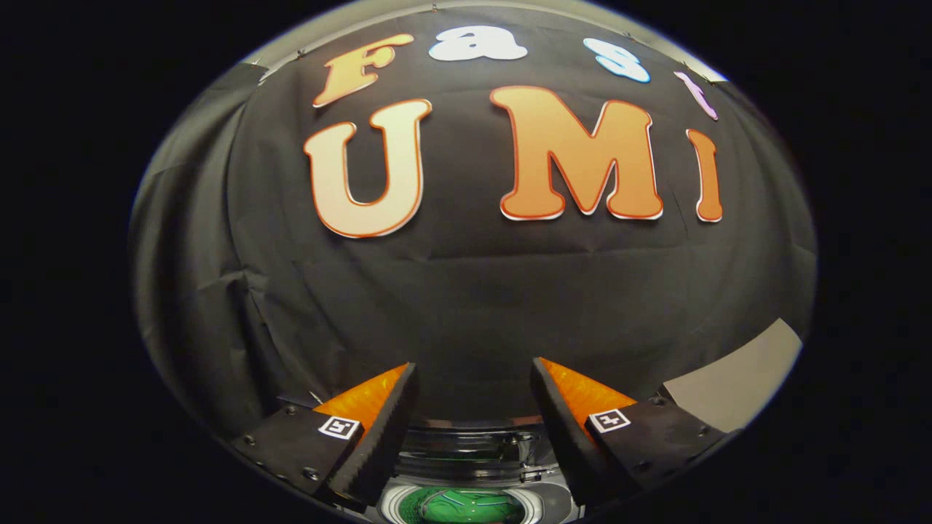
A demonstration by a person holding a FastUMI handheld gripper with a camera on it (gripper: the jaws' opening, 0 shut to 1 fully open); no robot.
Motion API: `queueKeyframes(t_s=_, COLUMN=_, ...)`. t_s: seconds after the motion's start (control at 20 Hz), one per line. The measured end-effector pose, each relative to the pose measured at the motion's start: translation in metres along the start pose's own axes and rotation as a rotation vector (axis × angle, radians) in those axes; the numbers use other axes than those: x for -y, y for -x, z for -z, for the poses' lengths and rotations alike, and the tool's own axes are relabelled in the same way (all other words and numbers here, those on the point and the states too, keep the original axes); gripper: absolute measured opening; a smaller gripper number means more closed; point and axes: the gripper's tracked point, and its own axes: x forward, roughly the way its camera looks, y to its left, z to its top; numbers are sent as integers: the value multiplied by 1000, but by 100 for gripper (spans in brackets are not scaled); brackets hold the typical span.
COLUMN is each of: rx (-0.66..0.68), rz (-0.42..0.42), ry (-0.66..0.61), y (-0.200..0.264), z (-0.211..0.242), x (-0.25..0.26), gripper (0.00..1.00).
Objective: Put the clothes into the washing machine and then close the washing machine lid.
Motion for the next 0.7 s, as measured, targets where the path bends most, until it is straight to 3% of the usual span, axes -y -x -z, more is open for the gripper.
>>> queueKeyframes(t_s=0.3, rx=-88, rz=7, ry=-97, y=-33, z=29, x=11, gripper=99)
queueKeyframes(t_s=0.7, rx=-164, rz=23, ry=-17, y=-73, z=50, x=17, gripper=99)
